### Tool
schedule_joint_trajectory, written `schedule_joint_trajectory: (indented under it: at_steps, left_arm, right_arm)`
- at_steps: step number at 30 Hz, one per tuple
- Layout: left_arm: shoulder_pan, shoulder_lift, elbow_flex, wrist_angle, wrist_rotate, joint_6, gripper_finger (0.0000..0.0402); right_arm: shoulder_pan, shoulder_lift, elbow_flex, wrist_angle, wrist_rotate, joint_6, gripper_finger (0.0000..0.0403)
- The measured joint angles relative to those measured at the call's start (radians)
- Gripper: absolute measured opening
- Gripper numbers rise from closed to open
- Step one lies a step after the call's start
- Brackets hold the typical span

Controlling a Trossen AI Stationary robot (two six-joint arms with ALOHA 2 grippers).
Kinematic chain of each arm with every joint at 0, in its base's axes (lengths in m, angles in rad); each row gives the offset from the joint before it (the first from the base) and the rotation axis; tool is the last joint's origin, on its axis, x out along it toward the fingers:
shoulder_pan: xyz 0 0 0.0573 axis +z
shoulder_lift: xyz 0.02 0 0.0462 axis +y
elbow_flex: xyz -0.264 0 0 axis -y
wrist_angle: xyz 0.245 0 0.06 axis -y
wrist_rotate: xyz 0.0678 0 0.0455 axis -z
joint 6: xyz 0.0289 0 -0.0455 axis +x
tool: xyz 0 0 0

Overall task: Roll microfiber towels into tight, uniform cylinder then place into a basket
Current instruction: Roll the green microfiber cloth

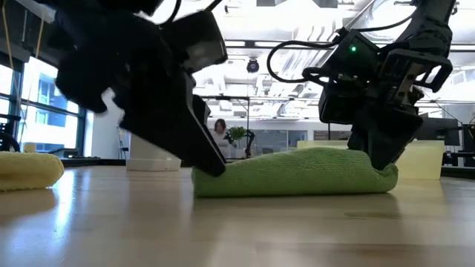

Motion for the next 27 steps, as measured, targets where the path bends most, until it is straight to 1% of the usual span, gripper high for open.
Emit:
schedule_joint_trajectory:
  at_steps: [4,8,12,15,18,20,23,27]
  left_arm:
    - [0.013,0.018,0.0,-0.002,-0.056,-0.015,0.0173]
    - [0.034,0.038,0.003,-0.027,-0.052,-0.091,0.0173]
    - [0.048,0.056,0.005,-0.034,0.007,-0.154,0.0172]
    - [0.048,0.059,0.005,-0.033,0.016,-0.168,0.0172]
    - [0.049,0.059,0.005,-0.034,0.024,-0.186,0.0172]
    - [0.049,0.059,0.004,-0.033,0.031,-0.205,0.0172]
    - [0.053,0.059,0.004,-0.035,0.033,-0.241,0.0172]
    - [0.066,0.059,0.004,-0.03,0.051,-0.288,0.0172]
  right_arm:
    - [0.0,0.0,-0.001,-0.003,0.006,-0.006,0.0005]
    - [0.0,0.0,-0.001,-0.005,0.007,-0.042,0.0022]
    - [0.0,-0.008,-0.002,-0.002,0.01,-0.124,0.0069]
    - [-0.002,-0.037,-0.005,-0.024,-0.006,-0.207,0.0112]
    - [-0.001,-0.099,-0.006,-0.048,-0.013,-0.336,0.015]
    - [0.004,-0.149,-0.006,-0.069,-0.011,-0.451,0.0167]
    - [0.035,-0.223,-0.006,-0.09,0.04,-0.603,0.0176]
    - [0.12,-0.304,-0.005,-0.098,0.194,-0.748,0.0168]
